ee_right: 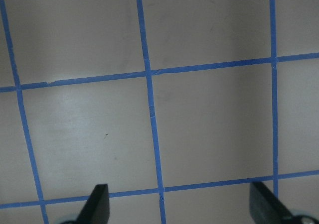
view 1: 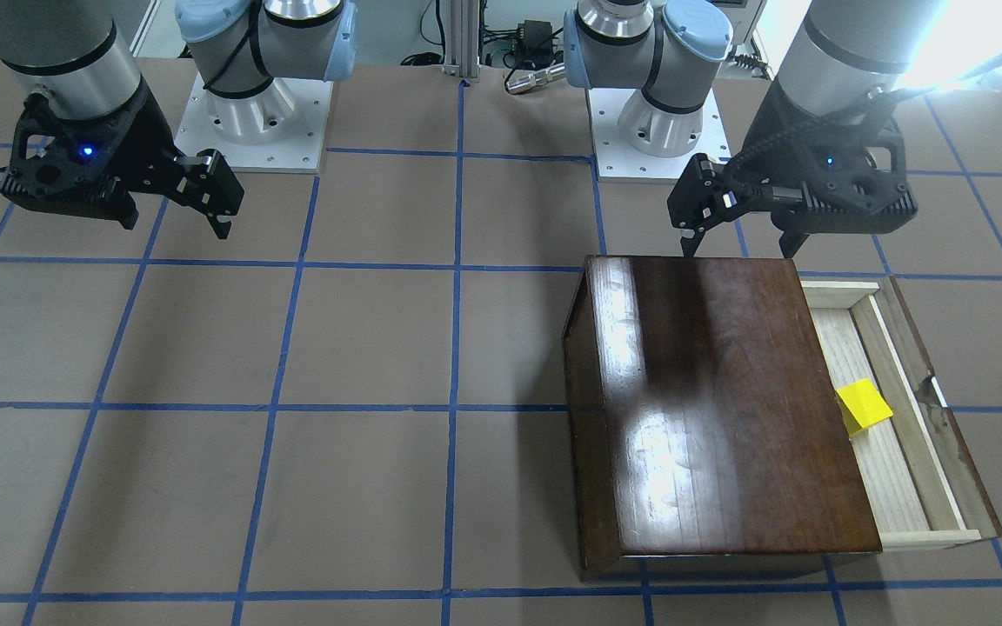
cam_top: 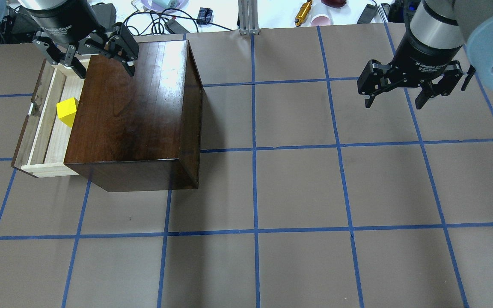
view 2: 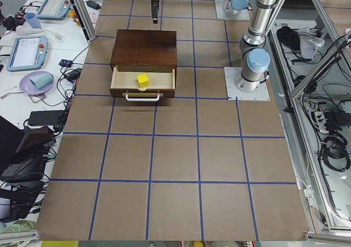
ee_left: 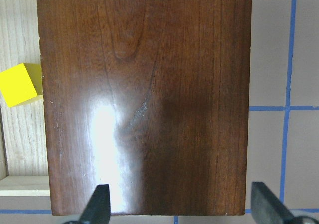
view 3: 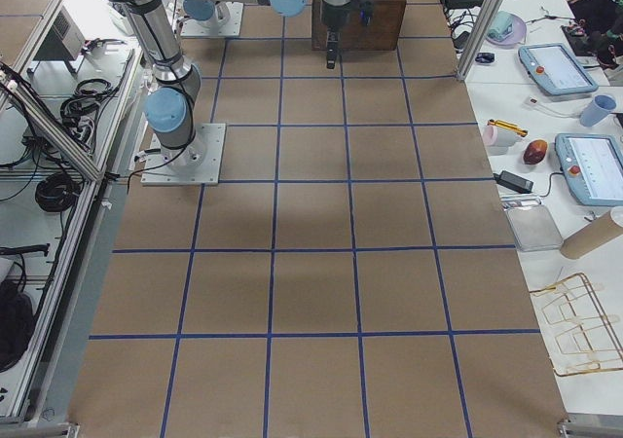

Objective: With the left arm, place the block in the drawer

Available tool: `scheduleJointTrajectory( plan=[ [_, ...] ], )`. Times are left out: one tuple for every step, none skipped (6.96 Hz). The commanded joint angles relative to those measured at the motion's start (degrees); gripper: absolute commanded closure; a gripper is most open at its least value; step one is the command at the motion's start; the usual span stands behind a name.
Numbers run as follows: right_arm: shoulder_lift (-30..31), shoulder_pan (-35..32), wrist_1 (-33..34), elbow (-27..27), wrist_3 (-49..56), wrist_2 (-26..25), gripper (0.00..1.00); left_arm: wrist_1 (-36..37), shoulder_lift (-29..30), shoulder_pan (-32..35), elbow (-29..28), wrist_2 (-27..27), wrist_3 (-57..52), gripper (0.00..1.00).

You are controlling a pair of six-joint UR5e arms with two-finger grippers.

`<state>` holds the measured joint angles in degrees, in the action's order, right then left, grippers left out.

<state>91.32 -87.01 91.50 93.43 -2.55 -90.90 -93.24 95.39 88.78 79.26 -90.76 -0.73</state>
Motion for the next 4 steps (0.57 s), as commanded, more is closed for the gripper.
scheduleJointTrajectory(
  plan=[
    [0.0,0.0,0.0,0.0,0.0,0.0,0.00,0.0,0.0,0.0,0.0,-0.1,0.0,0.00],
    [0.0,0.0,0.0,0.0,0.0,0.0,0.00,0.0,0.0,0.1,0.1,-0.1,0.0,0.00],
    [0.0,0.0,0.0,0.0,0.0,0.0,0.00,0.0,0.0,0.0,0.2,-0.1,-0.1,0.00],
    [0.0,0.0,0.0,0.0,0.0,0.0,0.00,0.0,-0.1,0.0,0.4,-0.2,0.0,0.00]
  ],
)
